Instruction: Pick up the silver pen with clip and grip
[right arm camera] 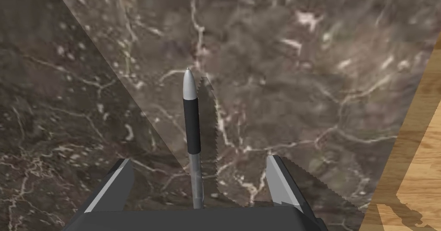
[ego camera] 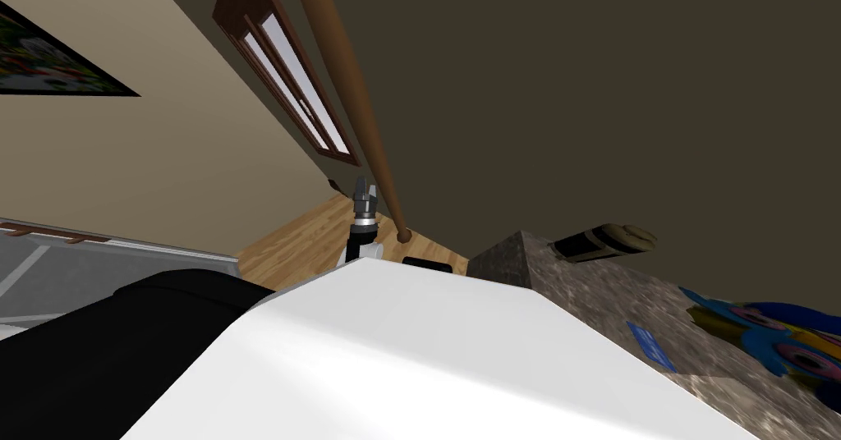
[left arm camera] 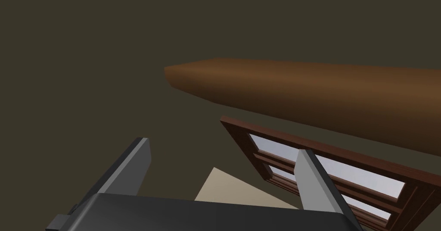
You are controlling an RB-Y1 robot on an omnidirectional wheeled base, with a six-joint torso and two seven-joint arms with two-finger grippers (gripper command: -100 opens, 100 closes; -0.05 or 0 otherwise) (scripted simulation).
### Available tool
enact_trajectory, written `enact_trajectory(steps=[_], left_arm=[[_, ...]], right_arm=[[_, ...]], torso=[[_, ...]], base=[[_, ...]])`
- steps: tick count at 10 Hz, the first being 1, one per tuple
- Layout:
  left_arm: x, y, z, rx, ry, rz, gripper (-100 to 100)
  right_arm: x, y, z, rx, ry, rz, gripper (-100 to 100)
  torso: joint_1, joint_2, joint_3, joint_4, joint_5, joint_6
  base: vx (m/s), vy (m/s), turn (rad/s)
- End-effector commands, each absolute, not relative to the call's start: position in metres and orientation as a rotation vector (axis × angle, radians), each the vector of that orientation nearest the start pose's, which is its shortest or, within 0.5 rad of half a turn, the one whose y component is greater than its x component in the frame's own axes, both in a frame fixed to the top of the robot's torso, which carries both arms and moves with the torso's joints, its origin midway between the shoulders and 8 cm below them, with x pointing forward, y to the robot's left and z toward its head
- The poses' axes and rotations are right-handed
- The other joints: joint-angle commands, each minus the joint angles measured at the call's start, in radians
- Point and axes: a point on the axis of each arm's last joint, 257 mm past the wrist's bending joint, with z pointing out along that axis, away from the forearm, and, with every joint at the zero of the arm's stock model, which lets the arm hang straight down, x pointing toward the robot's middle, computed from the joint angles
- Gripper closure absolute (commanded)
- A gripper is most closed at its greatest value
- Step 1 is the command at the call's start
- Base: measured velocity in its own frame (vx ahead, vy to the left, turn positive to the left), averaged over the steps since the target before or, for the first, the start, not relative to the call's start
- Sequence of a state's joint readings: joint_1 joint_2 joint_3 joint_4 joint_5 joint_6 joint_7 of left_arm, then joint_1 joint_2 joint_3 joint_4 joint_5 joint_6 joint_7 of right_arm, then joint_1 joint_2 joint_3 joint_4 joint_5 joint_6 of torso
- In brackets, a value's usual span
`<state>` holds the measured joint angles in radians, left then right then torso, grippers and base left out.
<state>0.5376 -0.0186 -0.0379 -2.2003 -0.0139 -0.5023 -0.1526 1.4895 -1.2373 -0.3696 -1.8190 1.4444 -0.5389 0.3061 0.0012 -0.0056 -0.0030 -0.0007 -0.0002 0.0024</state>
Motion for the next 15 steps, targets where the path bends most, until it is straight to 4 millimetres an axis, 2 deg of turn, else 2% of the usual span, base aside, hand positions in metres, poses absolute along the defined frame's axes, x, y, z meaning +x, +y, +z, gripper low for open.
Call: enact_trajectory(steps=[1,3,4,8,9,10,14,15], left_arm=[[0.356,0.274,-0.024,-0.692,0.725,-1.153,0],[0.356,0.274,-0.024,-0.692,0.725,-1.153,0],[0.356,0.274,-0.024,-0.692,0.725,-1.153,0],[0.356,0.274,-0.024,-0.692,0.725,-1.153,0],[0.356,0.274,-0.024,-0.692,0.725,-1.153,0],[0.356,0.274,-0.024,-0.692,0.725,-1.153,0],[0.356,0.274,-0.024,-0.692,0.725,-1.153,0],[0.356,0.274,-0.024,-0.692,0.725,-1.153,0]], right_arm=[[-0.027,-0.555,-0.352,-1.744,2.509,-0.119,-100],[-0.027,-0.555,-0.352,-1.744,2.509,-0.119,-100],[-0.027,-0.555,-0.352,-1.743,2.509,-0.120,100],[-0.026,-0.555,-0.352,-1.746,2.506,-0.123,100],[-0.026,-0.555,-0.352,-1.745,2.507,-0.123,0],[-0.022,-0.556,-0.344,-1.757,2.503,-0.116,100],[-0.013,-0.555,-0.329,-1.787,2.490,-0.106,100],[-0.014,-0.554,-0.332,-1.782,2.492,-0.109,100]], torso=[[0.000,0.000,0.000,0.000,0.000,0.000],[0.000,0.000,0.000,0.000,-0.001,0.000],[-0.001,0.000,0.000,0.000,-0.002,0.000],[-0.002,0.001,0.000,0.000,-0.003,0.001],[-0.002,0.001,0.000,0.000,-0.003,0.001],[-0.002,0.001,0.000,0.000,-0.003,0.001],[-0.002,0.000,0.000,0.000,-0.003,0.001],[-0.002,0.000,0.000,0.000,-0.003,0.002]], base=[[-0.012,0.000,0.066],[-0.005,-0.001,0.020],[0.000,0.000,0.000],[0.001,-0.001,0.004],[0.000,0.000,0.000],[0.011,0.002,-0.092],[0.011,0.001,-0.067],[0.004,0.001,-0.015]])
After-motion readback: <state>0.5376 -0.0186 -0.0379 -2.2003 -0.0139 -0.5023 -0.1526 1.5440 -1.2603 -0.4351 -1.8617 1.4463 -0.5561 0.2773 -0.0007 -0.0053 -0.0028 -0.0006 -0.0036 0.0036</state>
